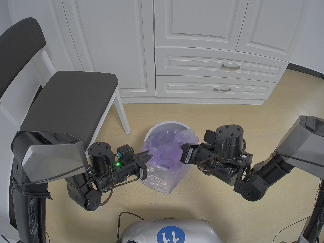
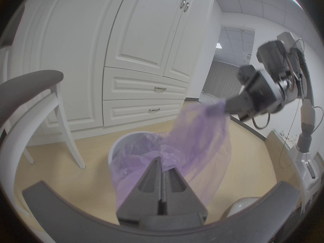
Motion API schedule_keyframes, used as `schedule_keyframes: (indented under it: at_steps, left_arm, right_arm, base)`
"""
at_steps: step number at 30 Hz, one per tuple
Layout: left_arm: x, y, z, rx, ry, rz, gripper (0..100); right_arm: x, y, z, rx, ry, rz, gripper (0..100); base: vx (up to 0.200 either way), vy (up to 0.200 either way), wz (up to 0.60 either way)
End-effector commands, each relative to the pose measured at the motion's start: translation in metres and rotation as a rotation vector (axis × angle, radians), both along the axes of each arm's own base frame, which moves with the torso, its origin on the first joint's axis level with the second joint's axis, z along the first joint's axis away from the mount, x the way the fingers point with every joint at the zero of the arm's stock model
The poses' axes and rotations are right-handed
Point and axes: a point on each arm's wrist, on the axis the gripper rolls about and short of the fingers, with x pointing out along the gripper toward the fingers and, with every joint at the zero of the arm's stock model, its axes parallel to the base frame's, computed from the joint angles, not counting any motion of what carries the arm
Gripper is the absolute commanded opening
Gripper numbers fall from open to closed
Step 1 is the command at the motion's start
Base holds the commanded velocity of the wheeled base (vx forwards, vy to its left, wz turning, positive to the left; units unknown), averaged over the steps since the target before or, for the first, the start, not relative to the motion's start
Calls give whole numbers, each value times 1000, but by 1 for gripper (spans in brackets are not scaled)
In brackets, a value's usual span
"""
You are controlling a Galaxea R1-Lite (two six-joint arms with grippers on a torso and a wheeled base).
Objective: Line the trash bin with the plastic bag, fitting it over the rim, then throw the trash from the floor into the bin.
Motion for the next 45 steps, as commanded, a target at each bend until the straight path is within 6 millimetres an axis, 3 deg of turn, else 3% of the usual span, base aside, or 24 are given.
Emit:
schedule_keyframes:
  at_steps: [1, 3, 4, 21, 32, 45]
  left_arm:
    - [-5, -7, -13, 18, 36, -24, 0]
    - [-5, -7, -15, 21, 42, -24, 0]
    - [-6, -7, -16, 23, 46, -24, 100]
    - [-13, -5, -18, 32, 71, -29, 100]
    - [-8, -4, -12, -124, 196, 15, 100]
    - [-4, -6, -10, -51, 203, 126, 100]
  right_arm:
    - [1, 14, 13, 40, -23, -3, 0]
    - [1, 15, 10, 36, -19, -6, 0]
    - [2, 15, 7, 31, -13, -6, 0]
    - [17, 22, -12, 71, 36, -31, 0]
    - [22, 19, -10, 83, 32, -46, 0]
    - [19, 27, -4, 140, 34, -52, 0]
  base:
    - [0, 0, 0]
    - [0, 0, 0]
    - [0, 0, 0]
    - [0, 0, 0]
    - [0, 0, 0]
    - [0, 0, 0]
